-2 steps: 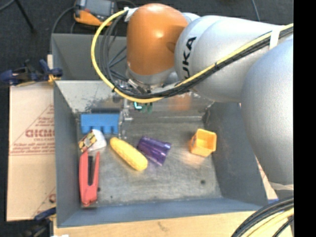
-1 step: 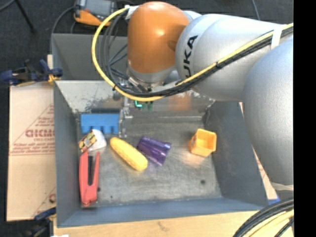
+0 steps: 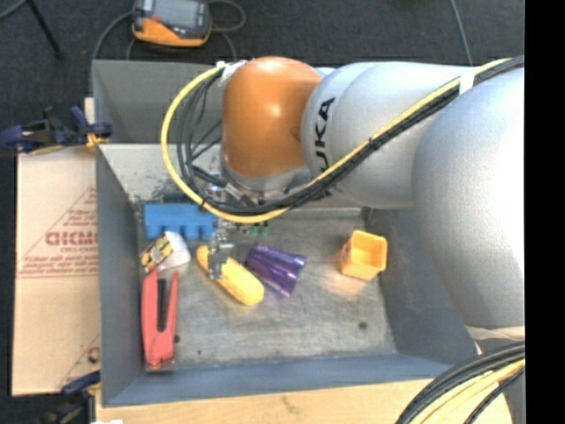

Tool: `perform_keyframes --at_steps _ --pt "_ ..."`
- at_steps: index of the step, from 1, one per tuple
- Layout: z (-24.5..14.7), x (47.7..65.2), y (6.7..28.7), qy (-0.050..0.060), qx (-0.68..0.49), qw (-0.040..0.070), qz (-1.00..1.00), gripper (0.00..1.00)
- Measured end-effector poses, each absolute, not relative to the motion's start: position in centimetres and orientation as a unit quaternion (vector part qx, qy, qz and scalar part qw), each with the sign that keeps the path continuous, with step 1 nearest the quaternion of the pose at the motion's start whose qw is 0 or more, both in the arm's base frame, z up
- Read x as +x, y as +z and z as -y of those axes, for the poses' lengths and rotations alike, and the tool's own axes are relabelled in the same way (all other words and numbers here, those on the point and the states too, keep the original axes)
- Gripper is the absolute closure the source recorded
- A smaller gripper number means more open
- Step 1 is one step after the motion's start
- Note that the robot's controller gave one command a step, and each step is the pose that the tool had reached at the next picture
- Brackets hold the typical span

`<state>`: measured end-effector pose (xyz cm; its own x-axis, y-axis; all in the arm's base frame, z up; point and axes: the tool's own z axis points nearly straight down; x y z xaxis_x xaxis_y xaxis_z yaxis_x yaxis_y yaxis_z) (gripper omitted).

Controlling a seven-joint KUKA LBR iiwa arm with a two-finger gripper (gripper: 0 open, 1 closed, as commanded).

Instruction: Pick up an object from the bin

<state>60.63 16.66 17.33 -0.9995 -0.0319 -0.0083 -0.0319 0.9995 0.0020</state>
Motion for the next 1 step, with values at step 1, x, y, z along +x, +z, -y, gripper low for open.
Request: perform_keyframes --at_steps 1 --pt "-13.40 59.23 7.98 0.001 -0.008 0.001 -1.000 1.00"
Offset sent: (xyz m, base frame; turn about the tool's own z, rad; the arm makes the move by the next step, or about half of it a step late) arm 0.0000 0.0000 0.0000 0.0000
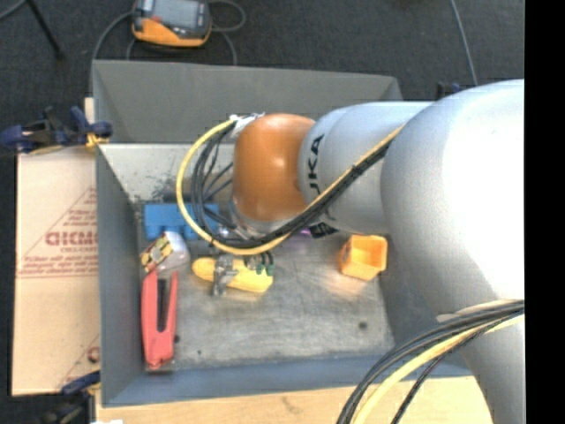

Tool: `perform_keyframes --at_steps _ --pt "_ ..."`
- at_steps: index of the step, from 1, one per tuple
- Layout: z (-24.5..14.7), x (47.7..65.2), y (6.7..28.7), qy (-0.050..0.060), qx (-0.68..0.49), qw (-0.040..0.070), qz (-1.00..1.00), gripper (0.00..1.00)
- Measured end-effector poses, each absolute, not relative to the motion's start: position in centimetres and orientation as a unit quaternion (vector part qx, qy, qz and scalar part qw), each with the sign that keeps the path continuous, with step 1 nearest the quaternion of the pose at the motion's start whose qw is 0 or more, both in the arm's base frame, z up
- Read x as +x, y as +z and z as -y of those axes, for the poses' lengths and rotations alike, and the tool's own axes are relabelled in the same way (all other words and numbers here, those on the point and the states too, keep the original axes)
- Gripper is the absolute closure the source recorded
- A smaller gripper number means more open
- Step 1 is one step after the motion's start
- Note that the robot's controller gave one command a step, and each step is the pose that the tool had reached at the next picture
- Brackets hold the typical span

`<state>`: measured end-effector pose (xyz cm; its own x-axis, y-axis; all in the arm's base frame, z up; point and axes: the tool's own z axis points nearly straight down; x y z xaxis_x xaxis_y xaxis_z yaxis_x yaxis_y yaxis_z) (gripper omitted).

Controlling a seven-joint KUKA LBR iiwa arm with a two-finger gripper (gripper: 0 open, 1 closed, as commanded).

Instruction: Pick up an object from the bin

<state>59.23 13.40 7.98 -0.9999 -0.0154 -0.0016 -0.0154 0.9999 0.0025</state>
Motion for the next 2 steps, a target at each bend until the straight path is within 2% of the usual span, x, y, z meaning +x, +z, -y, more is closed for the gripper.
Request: perform_keyframes --at_steps 1,2 --pt "-13.4 59.2 8.0 0.001 -0.007 0.001 -1.000 1.00" --pt "-13.9 60.2 22.2 0.001 0.000 0.002 -1.000 1.00"
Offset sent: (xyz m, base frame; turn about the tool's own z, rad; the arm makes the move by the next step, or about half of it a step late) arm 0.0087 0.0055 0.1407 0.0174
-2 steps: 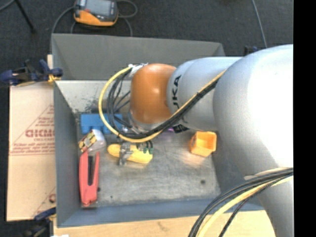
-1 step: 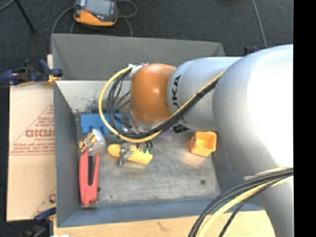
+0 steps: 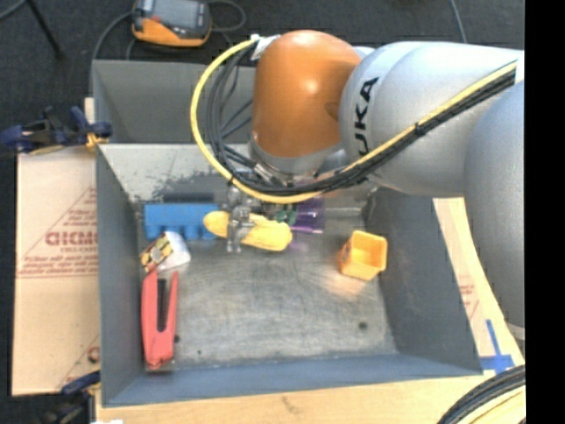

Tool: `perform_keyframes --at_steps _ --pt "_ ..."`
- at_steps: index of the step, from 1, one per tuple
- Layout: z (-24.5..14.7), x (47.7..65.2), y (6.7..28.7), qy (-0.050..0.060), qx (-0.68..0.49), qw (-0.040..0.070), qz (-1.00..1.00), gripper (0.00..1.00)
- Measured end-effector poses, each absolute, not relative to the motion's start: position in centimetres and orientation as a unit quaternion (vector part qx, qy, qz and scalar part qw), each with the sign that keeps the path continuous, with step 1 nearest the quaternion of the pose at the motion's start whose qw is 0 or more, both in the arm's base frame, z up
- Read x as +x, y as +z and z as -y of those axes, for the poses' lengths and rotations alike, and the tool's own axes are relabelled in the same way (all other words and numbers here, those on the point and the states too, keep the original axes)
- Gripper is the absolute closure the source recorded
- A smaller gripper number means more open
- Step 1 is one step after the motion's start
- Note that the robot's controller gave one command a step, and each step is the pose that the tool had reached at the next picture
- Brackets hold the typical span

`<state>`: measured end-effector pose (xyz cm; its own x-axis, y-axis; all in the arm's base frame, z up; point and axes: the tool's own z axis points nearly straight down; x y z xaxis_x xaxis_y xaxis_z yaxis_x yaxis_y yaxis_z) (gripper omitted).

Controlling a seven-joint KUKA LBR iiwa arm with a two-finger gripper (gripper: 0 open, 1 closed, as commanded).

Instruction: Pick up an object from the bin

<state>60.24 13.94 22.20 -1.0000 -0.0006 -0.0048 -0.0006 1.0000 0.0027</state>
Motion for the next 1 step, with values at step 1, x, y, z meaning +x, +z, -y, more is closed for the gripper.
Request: perform_keyframes --at_steps 1 --pt "-13.93 60.22 22.17 0.001 0.000 0.002 -1.000 1.00"
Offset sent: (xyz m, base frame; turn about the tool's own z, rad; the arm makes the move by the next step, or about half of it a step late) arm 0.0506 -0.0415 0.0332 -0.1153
